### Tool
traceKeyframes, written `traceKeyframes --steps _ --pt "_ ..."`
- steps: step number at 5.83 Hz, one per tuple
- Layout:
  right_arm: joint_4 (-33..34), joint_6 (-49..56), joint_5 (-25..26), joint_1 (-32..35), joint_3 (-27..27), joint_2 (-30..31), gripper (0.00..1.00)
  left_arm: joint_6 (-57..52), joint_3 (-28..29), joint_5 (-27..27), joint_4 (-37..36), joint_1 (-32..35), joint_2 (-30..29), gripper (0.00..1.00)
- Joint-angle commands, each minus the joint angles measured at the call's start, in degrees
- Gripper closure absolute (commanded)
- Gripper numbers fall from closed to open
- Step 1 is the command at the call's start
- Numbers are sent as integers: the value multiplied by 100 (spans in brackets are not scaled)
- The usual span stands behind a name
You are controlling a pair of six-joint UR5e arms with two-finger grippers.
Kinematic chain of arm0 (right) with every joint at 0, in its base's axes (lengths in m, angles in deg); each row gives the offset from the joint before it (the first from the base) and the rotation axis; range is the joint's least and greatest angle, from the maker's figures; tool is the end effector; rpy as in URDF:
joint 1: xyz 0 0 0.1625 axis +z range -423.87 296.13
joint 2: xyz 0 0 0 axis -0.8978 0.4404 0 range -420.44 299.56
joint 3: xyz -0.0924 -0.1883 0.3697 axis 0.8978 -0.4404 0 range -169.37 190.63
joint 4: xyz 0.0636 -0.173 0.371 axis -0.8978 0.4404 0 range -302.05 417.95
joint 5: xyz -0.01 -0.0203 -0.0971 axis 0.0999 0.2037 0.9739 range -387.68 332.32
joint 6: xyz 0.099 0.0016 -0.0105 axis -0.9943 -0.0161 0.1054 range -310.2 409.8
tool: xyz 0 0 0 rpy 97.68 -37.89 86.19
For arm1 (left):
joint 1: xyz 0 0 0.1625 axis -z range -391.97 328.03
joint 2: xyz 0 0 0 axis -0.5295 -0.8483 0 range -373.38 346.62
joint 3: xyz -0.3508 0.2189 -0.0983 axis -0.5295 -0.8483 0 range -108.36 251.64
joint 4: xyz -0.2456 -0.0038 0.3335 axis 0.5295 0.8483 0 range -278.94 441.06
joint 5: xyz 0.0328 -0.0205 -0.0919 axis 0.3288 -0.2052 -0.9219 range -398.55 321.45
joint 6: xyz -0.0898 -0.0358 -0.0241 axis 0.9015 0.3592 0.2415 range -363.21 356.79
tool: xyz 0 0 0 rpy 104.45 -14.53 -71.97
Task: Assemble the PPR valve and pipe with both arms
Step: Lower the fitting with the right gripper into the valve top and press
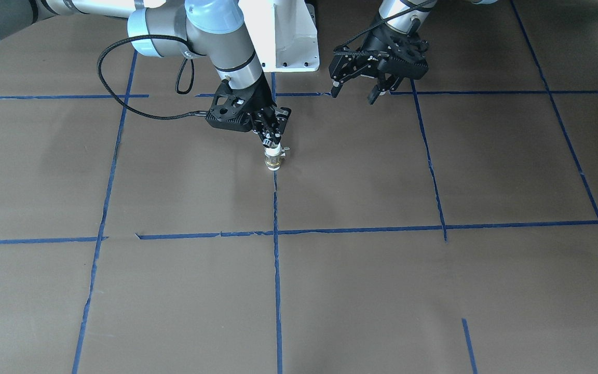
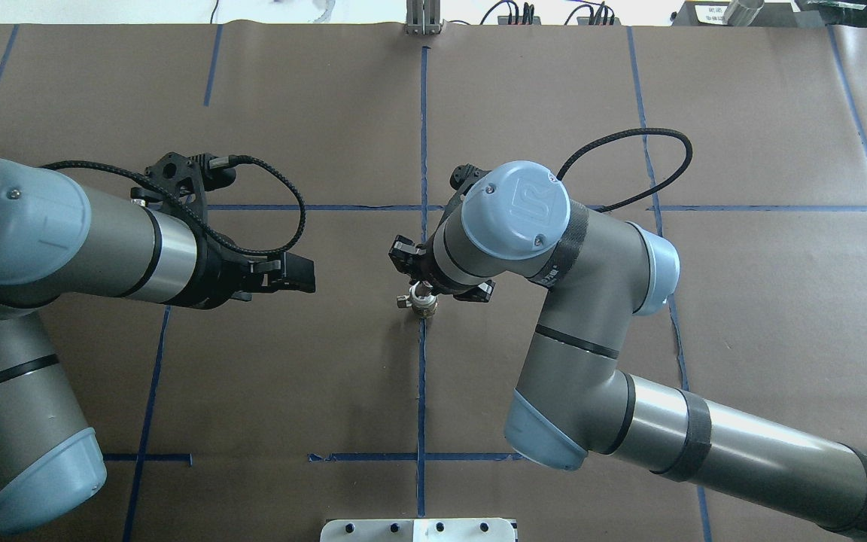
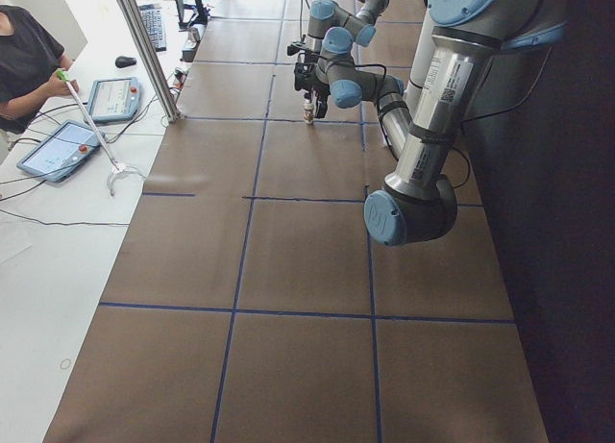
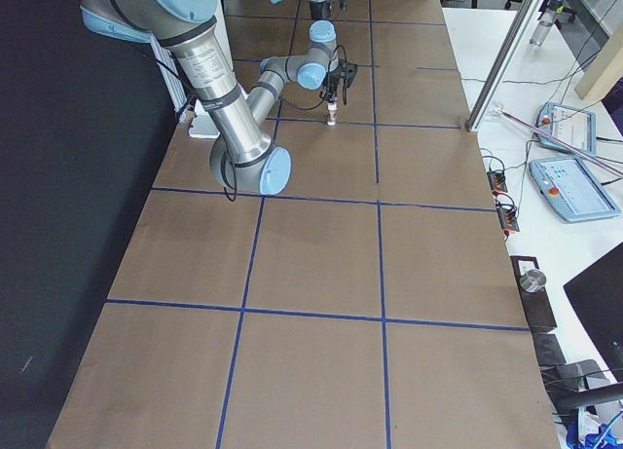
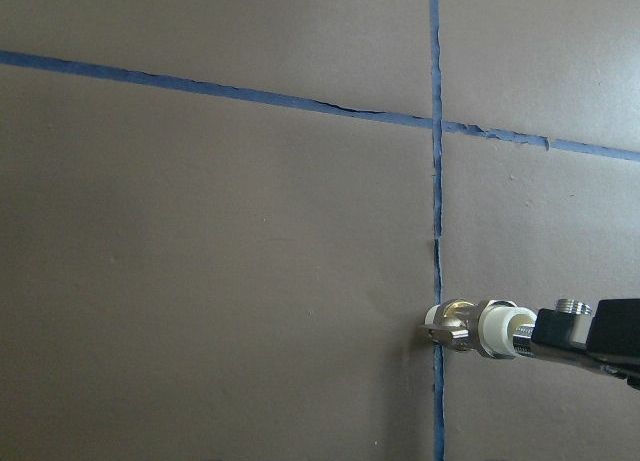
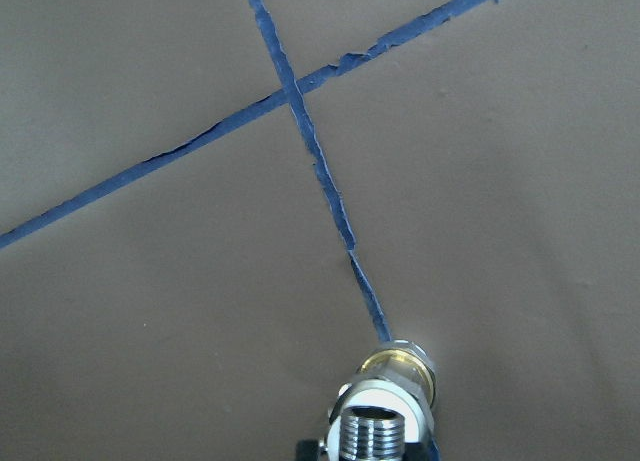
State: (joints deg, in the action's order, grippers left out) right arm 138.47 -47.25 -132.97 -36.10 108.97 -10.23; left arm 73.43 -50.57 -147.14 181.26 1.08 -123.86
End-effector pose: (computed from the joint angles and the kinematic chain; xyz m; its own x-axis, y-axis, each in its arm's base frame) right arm -0.5415 -0.4060 0.1642 0.4392 0.3651 0.8208 -0.3086 0.9194 -0.2438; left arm 0.3771 -0.3666 0.2030 0.4362 -0.0226 -0.8996 0.1834 0.9809 0.0643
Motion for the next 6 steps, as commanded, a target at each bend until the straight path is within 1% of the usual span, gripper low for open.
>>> traceKeyframes --steps 1,3,4,5,6 --pt "-1 11 9 0 -25 7 100 0 -5 5 0 0 0 10" --pt "-19 28 88 0 -139 -28 99 9 -5 -4 0 0 9 10" --pt "-28 54 88 0 -157 -29 66 9 -14 -4 0 0 9 10" --pt "-36 63 79 0 -192 -37 25 9 -14 -4 0 0 9 10" --pt "-45 72 79 0 -192 -37 20 9 -14 -4 0 0 9 10"
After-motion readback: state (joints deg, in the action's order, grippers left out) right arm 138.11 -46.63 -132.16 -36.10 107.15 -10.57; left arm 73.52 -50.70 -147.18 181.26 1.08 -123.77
